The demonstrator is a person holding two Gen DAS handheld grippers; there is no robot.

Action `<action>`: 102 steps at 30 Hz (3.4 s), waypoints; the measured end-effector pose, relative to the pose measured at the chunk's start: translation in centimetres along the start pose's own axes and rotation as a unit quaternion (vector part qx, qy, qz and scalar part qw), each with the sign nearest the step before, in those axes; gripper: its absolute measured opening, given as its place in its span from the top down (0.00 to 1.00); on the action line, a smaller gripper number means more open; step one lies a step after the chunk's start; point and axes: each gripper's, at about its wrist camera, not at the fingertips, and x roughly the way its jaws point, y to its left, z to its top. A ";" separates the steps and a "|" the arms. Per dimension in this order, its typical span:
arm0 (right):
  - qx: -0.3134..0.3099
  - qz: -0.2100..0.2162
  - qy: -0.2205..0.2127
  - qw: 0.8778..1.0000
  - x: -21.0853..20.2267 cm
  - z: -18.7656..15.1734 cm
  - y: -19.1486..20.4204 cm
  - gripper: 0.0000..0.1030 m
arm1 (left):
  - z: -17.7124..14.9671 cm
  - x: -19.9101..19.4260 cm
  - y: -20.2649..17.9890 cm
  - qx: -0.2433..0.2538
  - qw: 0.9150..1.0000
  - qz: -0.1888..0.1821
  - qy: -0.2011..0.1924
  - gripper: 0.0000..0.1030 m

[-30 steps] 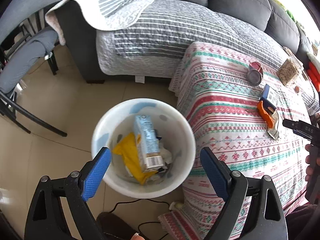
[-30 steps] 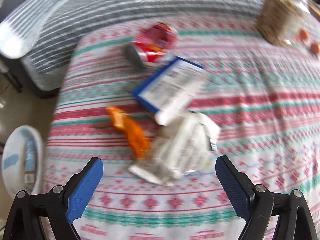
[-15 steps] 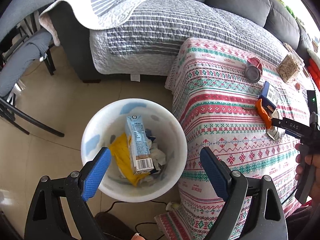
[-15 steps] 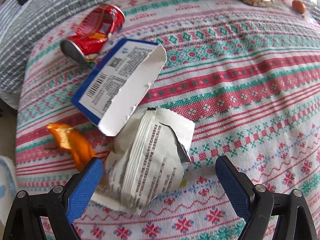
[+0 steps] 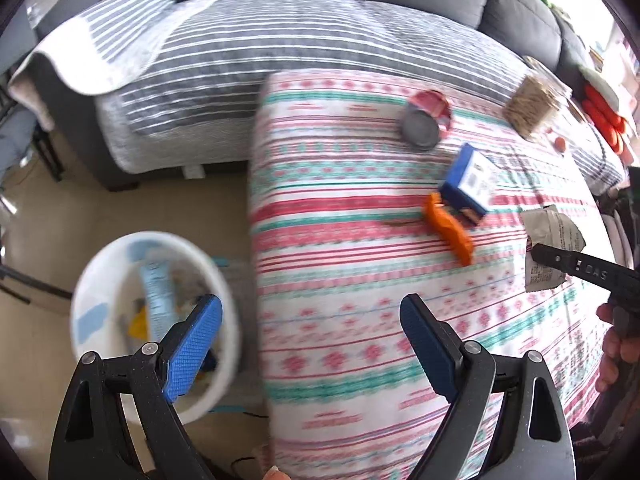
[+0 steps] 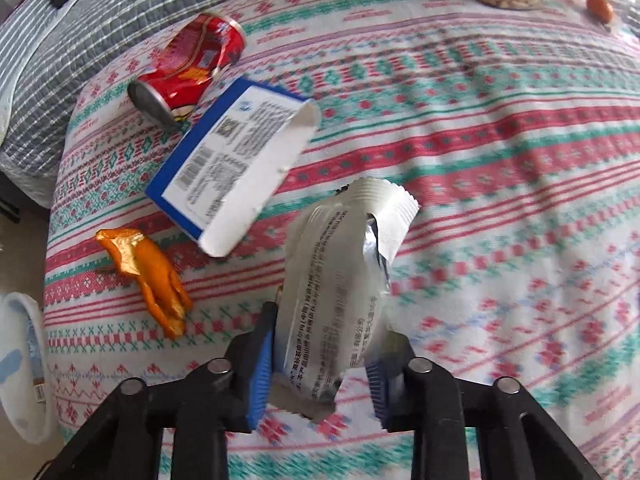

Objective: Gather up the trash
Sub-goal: 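Grasp the orange peel with the left gripper while the right gripper grasps the white snack wrapper, then carry the orange peel over the bin and release it with the left gripper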

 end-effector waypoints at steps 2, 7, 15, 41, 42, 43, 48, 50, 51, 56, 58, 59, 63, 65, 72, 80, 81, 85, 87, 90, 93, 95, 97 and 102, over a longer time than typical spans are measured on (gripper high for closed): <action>0.001 0.008 -0.004 1.000 -0.8 -0.1 -0.5 0.68 | 0.4 0.6 -1.6 0.003 1.000 -0.011 0.000 0.10; 0.008 0.016 -0.019 1.000 -3.1 -0.3 -2.9 0.68 | 1.3 2.1 -4.7 -0.003 0.999 -0.047 -0.006 0.11; 0.027 0.013 -0.027 0.999 -4.7 -0.6 -6.8 0.68 | 2.5 4.6 -8.6 0.002 0.996 -0.093 -0.011 0.32; 0.027 -0.027 -0.044 0.998 -8.1 -5.1 -14.4 0.68 | 1.2 6.4 -9.4 0.014 0.998 -0.062 0.009 0.86; 0.025 -0.026 -0.044 0.998 -8.1 -5.1 -14.3 0.68 | 1.0 6.2 -9.2 0.016 0.998 -0.062 0.009 0.87; 0.024 -0.025 -0.044 0.998 -8.1 -5.1 -14.1 0.68 | 0.7 5.7 -8.9 0.017 0.998 -0.062 0.009 0.87; 0.016 -0.017 -0.053 0.998 -8.5 -5.0 -12.5 0.68 | 0.0 3.8 -7.3 0.024 0.998 -0.061 0.000 0.87; 0.012 -0.012 -0.055 0.998 -8.6 -4.9 -11.7 0.68 | -0.2 3.0 -6.3 0.023 0.998 -0.060 -0.004 0.87; 0.009 -0.009 -0.055 0.998 -8.6 -4.9 -11.2 0.68 | -0.3 2.7 -5.8 0.022 0.998 -0.059 -0.005 0.87; -0.005 0.005 -0.054 0.999 -8.4 -4.8 -8.8 0.68 | -0.7 1.0 -2.8 0.009 0.999 -0.051 -0.011 0.87; -0.010 0.011 -0.053 0.998 -8.3 -4.8 -7.7 0.68 | -1.0 0.5 -1.6 0.004 0.999 -0.045 -0.014 0.87; -0.013 0.013 -0.053 0.998 -8.2 -4.8 -7.2 0.68 | -1.1 0.3 -1.0 0.002 0.999 -0.042 -0.014 0.87; -0.029 0.024 -0.053 0.998 -7.9 -4.6 -4.8 0.68 | -1.7 -0.6 1.7 -0.013 0.999 -0.029 -0.016 0.87; -0.036 0.030 -0.053 0.998 -7.8 -4.5 -3.7 0.68 | -2.1 -1.0 3.1 -0.021 0.999 -0.023 -0.017 0.87; -0.063 0.045 -0.050 0.996 -7.1 -4.4 0.1 0.68 | -3.4 -2.3 7.4 -0.047 0.999 -0.007 -0.018 0.87; -0.087 0.059 -0.045 0.993 -6.2 -4.5 3.5 0.68 | -5.0 -2.8 11.7 -0.074 0.997 0.008 -0.012 0.87; -0.089 0.060 -0.045 0.993 -6.1 -4.5 3.9 0.68 | -5.3 -2.8 12.3 -0.079 0.997 0.010 -0.010 0.87; -0.100 0.067 -0.044 0.992 -5.9 -4.7 5.4 0.68 | -5.8 -3.0 14.2 -0.096 0.995 0.014 -0.006 0.86; -0.105 0.070 -0.046 0.991 -5.8 -4.8 6.3 0.68 | -6.0 -3.1 14.9 -0.102 0.995 0.014 -0.006 0.86; -0.111 0.078 -0.046 0.990 -5.6 -4.8 7.4 0.68 | -6.2 -3.1 16.0 -0.111 0.994 0.015 -0.005 0.86; -0.116 0.089 -0.043 0.988 -5.2 -4.8 8.7 0.68 | -6.1 -2.9 16.9 -0.117 0.993 0.010 -0.008 0.83; -0.121 0.094 -0.041 0.987 -4.9 -4.8 9.5 0.67 | -6.0 -2.7 17.3 -0.120 0.993 0.017 -0.006 0.70; -0.125 0.101 -0.038 0.986 -4.7 -4.9 10.3 0.67 | -6.2 -3.1 17.9 -0.126 0.991 0.031 -0.011 0.38; -0.137 0.117 -0.037 0.983 -4.2 -5.1 12.4 0.67 | -6.9 -4.0 19.0 -0.127 0.989 0.069 -0.016 0.15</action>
